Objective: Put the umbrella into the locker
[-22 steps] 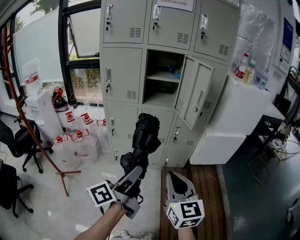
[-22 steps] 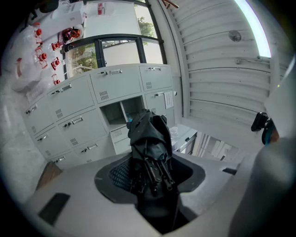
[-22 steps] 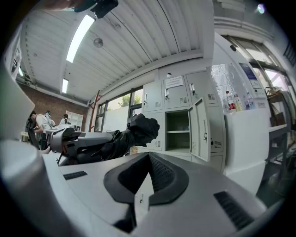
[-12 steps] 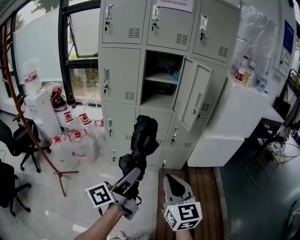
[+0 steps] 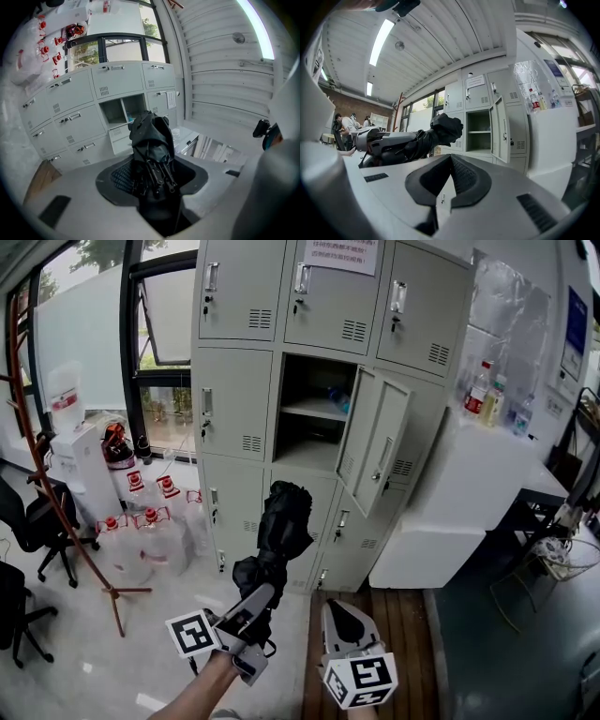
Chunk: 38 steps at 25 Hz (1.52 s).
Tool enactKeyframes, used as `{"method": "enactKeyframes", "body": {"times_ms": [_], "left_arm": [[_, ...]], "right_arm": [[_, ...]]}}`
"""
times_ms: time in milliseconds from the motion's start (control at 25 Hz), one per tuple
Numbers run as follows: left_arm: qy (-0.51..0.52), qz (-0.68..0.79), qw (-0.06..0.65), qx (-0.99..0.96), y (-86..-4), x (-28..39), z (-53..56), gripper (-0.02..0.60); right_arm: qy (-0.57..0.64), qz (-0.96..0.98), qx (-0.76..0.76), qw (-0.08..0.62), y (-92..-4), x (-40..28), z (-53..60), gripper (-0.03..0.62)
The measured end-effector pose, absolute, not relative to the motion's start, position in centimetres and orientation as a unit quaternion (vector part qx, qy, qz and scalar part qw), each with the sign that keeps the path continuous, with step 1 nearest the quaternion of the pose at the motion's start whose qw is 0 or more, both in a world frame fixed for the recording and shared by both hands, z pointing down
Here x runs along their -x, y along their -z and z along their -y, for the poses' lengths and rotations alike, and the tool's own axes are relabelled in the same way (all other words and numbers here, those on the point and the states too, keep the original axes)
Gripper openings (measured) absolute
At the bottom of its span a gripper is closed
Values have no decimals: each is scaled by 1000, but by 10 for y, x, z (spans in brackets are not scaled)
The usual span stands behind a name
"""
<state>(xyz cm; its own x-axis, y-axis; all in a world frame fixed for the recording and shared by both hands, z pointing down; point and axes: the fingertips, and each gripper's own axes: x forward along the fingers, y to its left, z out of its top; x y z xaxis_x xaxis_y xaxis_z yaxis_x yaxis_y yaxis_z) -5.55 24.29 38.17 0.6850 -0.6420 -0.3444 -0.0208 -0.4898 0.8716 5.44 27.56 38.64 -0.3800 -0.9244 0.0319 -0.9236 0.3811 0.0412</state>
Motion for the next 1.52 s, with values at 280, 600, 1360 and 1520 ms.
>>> {"method": "enactKeyframes", "body": {"times_ms": [280,600,1360,1520], "left_arm": [[338,218,464,-789,-385,49,-232,201],[334,209,463,-794,-388,43,-191,201],[313,176,494,-792,-395,72,-46,201],[308,169,504,-789,-399,84,-27,201]], "right_arm": [[6,834,-551,15,-388,-65,-264,3],[2,828,-560,19,-395,-72,-223,3],[9,811,-583,49,-388,-27,-77,3],[13,809,-585,55,-385,-8,-55,3]]}}
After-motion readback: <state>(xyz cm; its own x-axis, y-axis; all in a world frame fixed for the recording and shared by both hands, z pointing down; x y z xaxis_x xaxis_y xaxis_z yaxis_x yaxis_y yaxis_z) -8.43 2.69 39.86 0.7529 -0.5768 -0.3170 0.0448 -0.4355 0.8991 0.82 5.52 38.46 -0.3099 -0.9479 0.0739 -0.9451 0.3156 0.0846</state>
